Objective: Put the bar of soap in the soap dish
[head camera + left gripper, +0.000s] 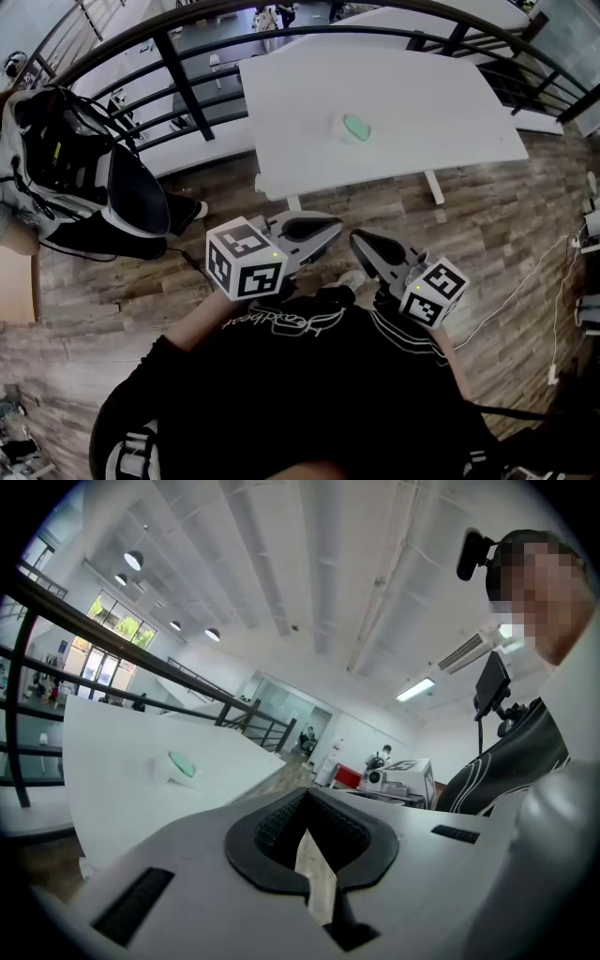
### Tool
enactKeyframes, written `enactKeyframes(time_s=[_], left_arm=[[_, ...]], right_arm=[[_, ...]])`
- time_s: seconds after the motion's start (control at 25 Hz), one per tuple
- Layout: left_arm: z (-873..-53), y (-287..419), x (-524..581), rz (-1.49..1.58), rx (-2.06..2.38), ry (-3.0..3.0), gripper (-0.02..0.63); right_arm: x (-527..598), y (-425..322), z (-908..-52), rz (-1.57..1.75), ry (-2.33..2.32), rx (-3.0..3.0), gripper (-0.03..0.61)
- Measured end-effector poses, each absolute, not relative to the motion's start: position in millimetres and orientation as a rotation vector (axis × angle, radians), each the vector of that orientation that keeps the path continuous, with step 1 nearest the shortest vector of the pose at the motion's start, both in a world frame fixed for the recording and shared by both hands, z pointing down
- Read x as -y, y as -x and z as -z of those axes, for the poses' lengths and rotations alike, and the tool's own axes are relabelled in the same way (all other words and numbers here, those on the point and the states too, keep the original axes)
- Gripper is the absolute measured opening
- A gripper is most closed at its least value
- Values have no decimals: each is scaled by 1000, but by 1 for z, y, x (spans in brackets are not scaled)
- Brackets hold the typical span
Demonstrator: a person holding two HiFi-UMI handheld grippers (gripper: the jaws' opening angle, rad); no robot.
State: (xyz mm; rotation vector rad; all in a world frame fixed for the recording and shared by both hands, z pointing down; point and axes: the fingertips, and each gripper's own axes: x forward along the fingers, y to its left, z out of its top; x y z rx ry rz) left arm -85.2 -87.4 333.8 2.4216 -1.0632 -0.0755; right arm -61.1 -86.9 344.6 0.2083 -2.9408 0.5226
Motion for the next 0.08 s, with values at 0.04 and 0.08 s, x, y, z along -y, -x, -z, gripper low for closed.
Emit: enactKeyframes(time_s=[0.04, 0.08], left_arm=[[-335, 85, 87, 75, 1063, -2421, 9], [-335, 84, 86, 74, 1063, -2421, 9]], right_arm=[[86, 60, -345, -518, -208, 2942, 18], [85, 60, -345, -514, -208, 2944, 18]])
